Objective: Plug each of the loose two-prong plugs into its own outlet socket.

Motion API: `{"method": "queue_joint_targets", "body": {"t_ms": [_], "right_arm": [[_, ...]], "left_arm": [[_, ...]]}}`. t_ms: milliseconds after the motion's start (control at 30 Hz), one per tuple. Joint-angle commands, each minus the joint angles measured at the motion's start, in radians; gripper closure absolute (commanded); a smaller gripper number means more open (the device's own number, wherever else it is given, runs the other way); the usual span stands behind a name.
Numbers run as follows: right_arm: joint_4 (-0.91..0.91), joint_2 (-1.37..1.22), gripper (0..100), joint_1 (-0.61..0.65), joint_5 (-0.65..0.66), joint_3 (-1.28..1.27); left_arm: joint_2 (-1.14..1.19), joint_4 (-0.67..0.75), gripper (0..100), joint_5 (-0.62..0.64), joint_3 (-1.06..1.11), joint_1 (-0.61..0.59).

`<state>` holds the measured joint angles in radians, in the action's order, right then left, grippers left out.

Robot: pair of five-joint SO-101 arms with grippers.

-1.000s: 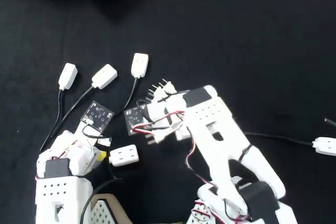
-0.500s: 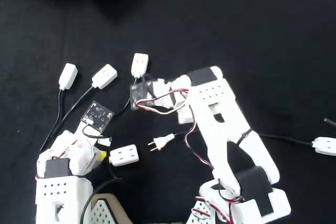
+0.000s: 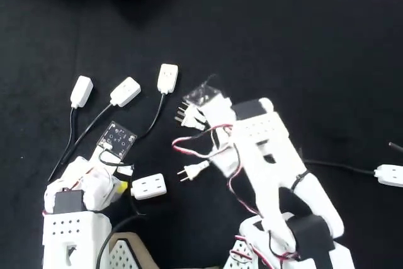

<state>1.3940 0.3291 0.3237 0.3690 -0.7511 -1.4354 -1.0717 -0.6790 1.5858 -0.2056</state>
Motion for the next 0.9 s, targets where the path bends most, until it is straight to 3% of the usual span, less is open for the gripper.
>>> {"method": "queue_joint_targets", "body": {"t_ms": [0,200,267,467,667,867], "right_arm": [[-0.066,0.03,89.9,0.069,-0.157,-0.019],[-0.331,0.031,89.9,0.114,-0.723,-0.015],[-0.353,0.033,89.9,0.158,-0.85,-0.039],[-0.299,0.038,89.5,0.252,-0.993,-0.051],[-0.216,0.033,76.4,0.252,-1.073,-0.077],[-0.319,0.031,75.1,0.253,-1.083,-0.142]], "left_arm": [[-0.005,0.017,72,-0.008,0.001,-0.007],[-0.005,0.017,72,-0.006,0.001,-0.008],[-0.005,0.017,72,-0.006,0.001,-0.008],[-0.005,0.017,72,-0.008,0.001,-0.008],[-0.005,0.017,72,-0.009,0.001,-0.008],[-0.005,0.017,72,-0.009,0.001,-0.005]]}}
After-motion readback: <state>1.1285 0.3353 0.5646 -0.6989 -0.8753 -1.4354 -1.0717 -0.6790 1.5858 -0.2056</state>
